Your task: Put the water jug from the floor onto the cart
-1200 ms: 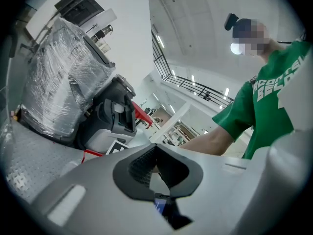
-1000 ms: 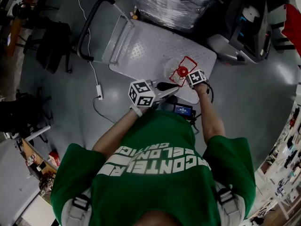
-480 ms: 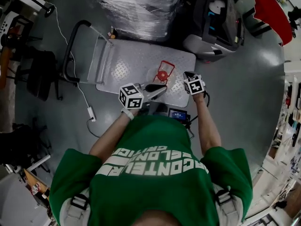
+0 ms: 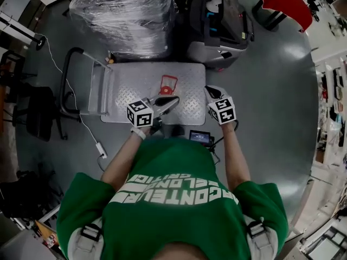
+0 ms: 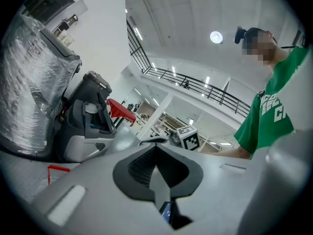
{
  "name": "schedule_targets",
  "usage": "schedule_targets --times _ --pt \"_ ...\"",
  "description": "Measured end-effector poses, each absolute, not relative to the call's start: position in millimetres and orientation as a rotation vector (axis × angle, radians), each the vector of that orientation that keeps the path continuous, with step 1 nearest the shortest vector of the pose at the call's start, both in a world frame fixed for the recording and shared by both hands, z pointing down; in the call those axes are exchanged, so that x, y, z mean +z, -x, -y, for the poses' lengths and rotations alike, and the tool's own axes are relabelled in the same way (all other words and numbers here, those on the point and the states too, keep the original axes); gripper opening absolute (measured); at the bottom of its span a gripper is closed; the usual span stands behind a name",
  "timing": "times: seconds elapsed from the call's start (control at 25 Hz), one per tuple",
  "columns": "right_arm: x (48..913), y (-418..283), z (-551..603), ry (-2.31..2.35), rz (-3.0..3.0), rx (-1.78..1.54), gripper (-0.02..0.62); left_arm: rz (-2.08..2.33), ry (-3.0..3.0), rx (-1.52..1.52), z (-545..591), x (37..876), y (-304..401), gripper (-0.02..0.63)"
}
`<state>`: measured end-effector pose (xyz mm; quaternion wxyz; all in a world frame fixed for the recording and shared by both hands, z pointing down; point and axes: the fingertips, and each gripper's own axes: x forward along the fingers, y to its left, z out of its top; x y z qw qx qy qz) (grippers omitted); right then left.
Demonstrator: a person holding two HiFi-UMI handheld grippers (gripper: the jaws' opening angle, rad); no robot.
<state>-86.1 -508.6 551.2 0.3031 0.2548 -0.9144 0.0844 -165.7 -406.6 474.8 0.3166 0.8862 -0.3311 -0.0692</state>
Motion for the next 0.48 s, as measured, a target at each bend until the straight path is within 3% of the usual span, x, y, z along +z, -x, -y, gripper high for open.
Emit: schedule_targets --times 0.48 --pt "477 18 485 -0.87 2.555 0.236 -0.008 0.942 -2.395 -0.106 415 458 162 0.009"
